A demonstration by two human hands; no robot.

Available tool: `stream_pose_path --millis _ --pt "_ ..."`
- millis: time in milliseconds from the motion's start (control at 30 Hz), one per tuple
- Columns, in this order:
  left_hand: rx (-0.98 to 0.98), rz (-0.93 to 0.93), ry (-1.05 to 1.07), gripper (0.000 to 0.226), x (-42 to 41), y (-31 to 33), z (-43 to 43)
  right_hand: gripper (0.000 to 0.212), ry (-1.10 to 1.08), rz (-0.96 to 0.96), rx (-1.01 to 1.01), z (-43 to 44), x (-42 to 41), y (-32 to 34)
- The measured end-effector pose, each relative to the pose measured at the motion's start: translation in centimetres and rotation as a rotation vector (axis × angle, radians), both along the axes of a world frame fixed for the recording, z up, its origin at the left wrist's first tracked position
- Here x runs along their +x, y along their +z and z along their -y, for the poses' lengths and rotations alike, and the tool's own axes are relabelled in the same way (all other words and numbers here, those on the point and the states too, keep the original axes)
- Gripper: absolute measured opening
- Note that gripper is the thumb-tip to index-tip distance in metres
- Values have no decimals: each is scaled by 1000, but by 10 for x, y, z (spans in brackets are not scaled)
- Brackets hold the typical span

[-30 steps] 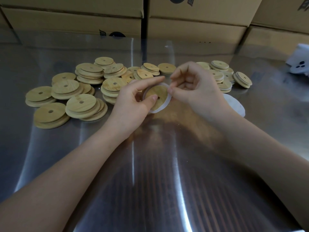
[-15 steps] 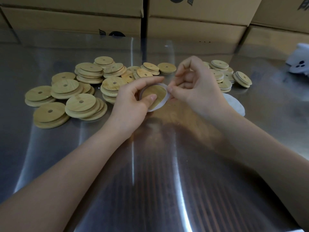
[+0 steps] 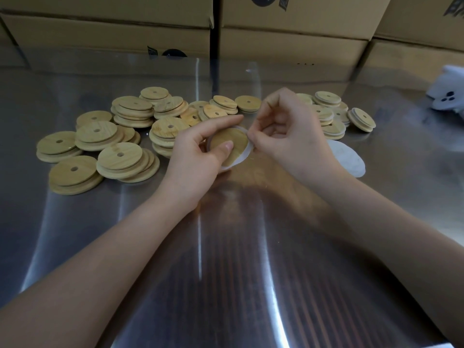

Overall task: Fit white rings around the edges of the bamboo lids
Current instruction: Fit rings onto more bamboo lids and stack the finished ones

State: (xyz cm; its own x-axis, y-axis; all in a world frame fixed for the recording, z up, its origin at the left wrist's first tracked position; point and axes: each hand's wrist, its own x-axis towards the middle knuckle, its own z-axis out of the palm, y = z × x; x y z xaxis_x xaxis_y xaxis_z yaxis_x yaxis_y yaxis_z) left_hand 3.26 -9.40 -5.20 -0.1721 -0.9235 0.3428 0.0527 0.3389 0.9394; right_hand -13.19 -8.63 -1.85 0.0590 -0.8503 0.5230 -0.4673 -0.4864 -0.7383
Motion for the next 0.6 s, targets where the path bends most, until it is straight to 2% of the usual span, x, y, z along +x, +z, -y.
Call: stream_pose_path --millis 167,300,600 --pt "36 -81 66 38 2 2 3 31 2 172 138 1 1 -5" --pt "-15 -58 81 36 4 3 2 32 24 243 173 -1 7 -7" --pt "-173 85 128 34 -1 3 -1 37 -37 118 -38 -4 11 -11"
